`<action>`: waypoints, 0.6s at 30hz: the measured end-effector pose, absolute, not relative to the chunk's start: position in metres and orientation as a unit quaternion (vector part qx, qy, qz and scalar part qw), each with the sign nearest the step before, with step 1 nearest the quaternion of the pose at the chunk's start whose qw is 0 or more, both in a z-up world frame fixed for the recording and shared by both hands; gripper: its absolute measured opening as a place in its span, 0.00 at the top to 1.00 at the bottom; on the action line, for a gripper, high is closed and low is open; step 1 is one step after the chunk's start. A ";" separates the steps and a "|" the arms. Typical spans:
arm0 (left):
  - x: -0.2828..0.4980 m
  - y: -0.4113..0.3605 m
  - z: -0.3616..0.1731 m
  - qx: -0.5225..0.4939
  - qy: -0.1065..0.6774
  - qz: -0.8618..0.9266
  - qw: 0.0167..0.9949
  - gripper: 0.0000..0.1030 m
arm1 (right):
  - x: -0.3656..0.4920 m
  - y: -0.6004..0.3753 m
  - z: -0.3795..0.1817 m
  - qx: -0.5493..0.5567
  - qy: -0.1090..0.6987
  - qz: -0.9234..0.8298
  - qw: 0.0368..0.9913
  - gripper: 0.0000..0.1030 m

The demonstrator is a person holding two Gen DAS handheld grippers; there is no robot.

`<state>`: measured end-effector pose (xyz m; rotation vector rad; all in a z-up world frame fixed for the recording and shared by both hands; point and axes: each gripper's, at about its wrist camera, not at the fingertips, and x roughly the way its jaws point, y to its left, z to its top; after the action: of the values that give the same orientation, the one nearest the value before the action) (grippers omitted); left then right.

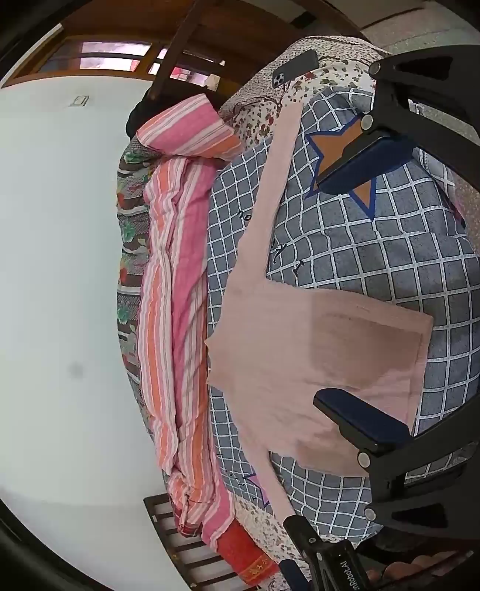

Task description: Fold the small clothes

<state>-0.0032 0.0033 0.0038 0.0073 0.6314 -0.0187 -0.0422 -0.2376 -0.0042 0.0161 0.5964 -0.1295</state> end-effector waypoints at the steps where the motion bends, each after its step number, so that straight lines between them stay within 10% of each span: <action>1: -0.004 0.003 0.004 0.005 0.310 -0.009 0.951 0.00 | -0.042 -0.238 -0.004 0.008 0.293 -0.064 0.954 0.00; 18: -0.006 0.001 0.006 0.002 0.309 -0.011 0.951 0.00 | -0.045 -0.231 0.005 0.003 0.288 -0.062 0.956 0.00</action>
<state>-0.0062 0.0012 0.0057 0.0046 0.6276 -0.0229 -0.0452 -0.2313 0.0049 0.0061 0.5850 -0.1258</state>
